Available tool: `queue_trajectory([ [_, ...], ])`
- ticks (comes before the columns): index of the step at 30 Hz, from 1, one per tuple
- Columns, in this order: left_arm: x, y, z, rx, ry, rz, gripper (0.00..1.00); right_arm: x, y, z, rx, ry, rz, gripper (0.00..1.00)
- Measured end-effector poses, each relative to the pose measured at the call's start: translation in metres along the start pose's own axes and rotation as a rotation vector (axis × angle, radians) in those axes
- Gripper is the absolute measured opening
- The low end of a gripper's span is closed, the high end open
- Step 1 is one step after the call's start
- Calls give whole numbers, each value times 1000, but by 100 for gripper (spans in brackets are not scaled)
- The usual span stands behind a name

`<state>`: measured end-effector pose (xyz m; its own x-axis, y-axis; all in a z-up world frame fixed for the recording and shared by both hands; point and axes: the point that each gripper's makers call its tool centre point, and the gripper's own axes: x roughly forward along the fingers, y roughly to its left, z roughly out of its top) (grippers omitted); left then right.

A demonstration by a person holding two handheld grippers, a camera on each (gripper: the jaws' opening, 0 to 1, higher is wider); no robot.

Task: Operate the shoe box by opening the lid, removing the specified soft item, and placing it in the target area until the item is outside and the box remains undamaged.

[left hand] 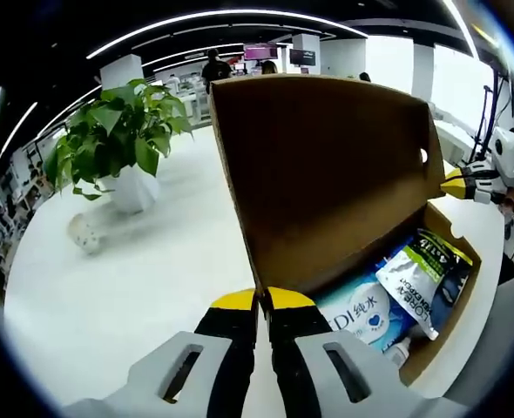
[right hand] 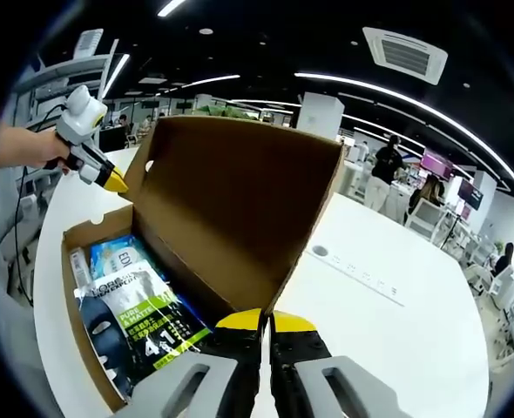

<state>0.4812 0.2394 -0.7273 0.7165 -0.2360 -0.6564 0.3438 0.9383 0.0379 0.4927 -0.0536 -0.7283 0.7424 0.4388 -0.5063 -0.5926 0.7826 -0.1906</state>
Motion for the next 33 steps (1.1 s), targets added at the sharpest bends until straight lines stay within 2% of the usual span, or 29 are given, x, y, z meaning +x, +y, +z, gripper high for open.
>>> queue_trajectory([
  [33,11,7,7,-10,1,-1,2,9,-8,5,16,-20,-7,0],
])
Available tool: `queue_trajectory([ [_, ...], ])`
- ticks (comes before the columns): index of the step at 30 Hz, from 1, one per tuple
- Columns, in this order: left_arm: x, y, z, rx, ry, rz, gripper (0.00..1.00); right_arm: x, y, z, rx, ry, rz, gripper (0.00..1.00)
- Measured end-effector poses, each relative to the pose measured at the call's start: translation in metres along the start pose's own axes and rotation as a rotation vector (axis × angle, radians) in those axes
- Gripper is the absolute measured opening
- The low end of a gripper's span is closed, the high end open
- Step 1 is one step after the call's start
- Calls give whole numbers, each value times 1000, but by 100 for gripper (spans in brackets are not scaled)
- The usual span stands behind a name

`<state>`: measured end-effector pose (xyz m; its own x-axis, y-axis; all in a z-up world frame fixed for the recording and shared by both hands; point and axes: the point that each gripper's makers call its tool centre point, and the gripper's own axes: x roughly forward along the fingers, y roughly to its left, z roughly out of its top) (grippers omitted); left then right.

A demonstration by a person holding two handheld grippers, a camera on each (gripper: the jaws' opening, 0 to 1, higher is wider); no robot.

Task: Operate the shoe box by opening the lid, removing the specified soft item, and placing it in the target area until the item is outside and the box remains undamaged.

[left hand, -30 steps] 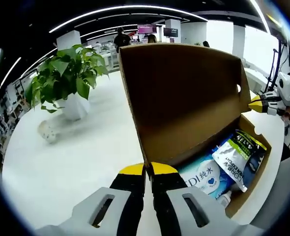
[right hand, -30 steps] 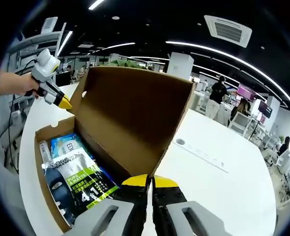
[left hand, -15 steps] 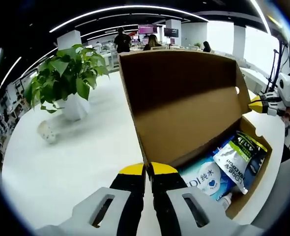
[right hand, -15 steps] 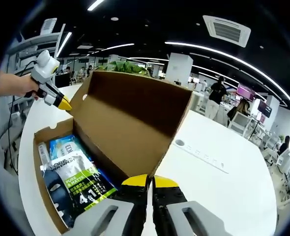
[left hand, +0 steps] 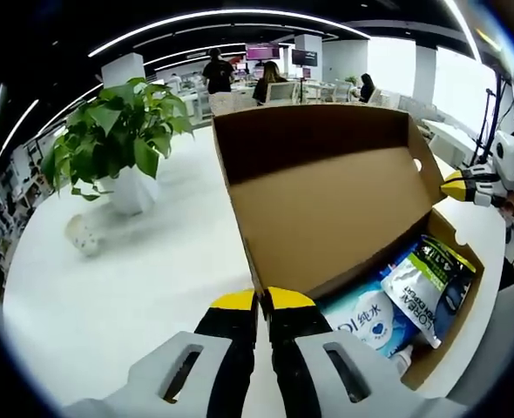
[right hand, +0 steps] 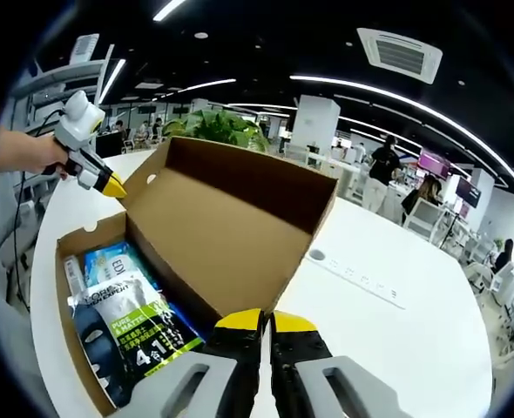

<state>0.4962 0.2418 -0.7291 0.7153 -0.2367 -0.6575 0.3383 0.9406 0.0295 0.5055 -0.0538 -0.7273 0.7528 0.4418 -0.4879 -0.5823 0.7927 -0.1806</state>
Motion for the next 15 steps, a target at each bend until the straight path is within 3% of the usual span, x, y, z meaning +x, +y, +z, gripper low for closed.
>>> queue_trajectory([
  [15,8,4,2,-2,0,-2,2,6,-3,1,4,-2,-5,0],
])
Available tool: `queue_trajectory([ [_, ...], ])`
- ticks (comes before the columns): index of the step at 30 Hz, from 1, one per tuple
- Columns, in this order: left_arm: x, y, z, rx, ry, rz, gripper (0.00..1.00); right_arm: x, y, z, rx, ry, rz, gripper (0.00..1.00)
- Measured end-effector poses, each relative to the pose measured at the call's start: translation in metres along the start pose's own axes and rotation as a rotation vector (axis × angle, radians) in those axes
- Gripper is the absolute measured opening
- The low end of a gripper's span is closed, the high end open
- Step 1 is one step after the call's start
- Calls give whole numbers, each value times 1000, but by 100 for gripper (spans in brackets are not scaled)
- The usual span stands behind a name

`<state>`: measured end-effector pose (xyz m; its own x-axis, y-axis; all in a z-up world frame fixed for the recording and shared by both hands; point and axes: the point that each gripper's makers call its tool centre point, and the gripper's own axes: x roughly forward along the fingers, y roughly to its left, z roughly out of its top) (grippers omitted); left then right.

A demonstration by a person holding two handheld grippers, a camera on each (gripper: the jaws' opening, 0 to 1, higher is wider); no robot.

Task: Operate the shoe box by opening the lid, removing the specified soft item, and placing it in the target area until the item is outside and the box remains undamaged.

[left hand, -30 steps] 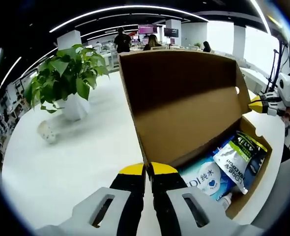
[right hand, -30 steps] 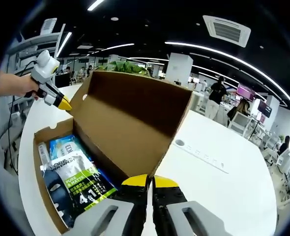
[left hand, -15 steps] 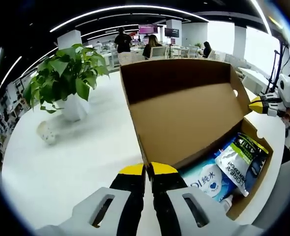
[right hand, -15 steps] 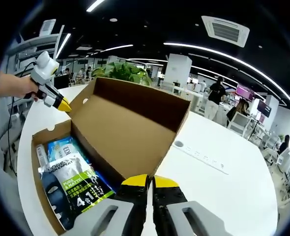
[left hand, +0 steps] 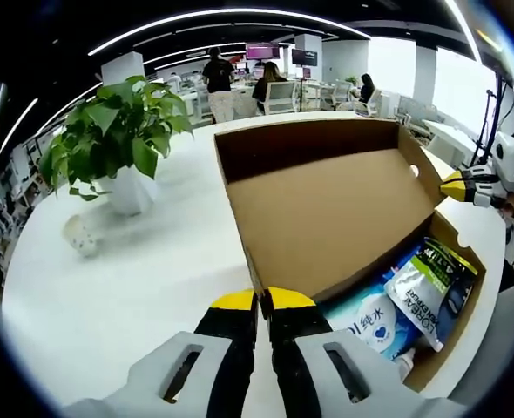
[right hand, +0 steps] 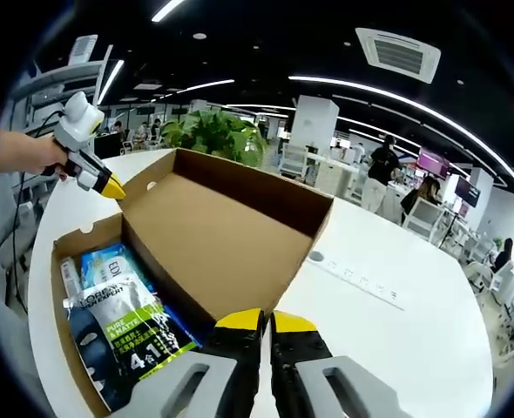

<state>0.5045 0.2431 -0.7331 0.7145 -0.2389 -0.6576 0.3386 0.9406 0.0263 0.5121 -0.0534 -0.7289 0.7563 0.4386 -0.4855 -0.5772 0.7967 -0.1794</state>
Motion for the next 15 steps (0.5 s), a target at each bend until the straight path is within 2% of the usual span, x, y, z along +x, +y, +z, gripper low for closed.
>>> queue_trajectory([
  [15,9,4,1,-14,-1,-5,2,9,-4,-1,-1,12,0,0],
])
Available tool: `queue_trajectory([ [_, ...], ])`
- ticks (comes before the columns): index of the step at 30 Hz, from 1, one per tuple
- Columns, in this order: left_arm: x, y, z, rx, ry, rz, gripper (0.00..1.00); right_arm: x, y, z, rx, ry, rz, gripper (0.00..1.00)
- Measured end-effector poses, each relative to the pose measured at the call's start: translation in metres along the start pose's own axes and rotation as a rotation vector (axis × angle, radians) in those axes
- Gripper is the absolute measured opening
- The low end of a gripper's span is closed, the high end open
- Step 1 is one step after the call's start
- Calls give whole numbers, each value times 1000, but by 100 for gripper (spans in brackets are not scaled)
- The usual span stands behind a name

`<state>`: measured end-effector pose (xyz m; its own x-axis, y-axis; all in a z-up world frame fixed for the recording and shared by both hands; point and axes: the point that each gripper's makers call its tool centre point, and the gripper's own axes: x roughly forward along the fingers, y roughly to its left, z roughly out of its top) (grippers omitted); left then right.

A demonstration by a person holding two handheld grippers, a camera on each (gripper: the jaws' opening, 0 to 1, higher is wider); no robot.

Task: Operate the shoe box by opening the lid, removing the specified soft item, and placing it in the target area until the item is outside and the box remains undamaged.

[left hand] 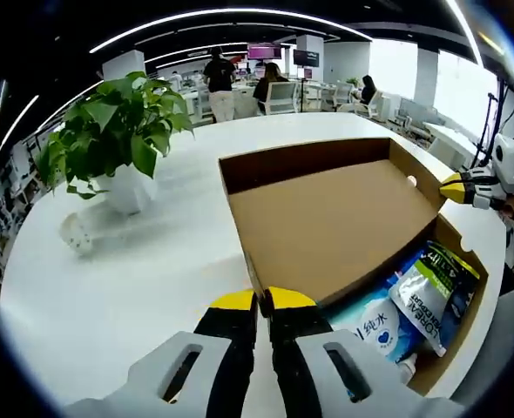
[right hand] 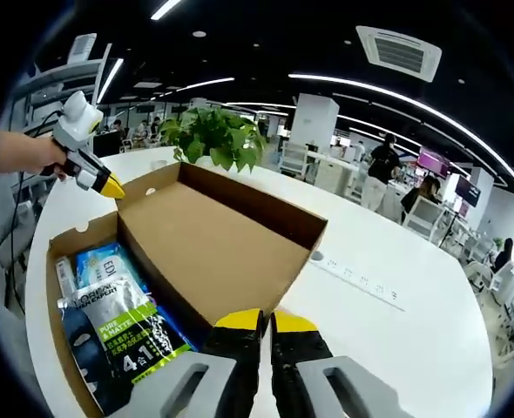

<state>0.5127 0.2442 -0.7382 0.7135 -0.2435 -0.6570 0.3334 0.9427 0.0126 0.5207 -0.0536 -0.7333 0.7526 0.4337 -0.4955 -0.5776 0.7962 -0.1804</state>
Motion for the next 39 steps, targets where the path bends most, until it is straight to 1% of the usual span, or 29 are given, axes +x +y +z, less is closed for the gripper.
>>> queue_trajectory([
  [17,9,-1,-2,-9,7,1,3,10,-3,-5,9,12,-1,0],
  [30,18,2,-6,-35,10,4,3,16,-5,-8,26,19,2,0],
  [39,21,0,-10,-52,10,0,3,17,-6,-10,43,25,0,0],
])
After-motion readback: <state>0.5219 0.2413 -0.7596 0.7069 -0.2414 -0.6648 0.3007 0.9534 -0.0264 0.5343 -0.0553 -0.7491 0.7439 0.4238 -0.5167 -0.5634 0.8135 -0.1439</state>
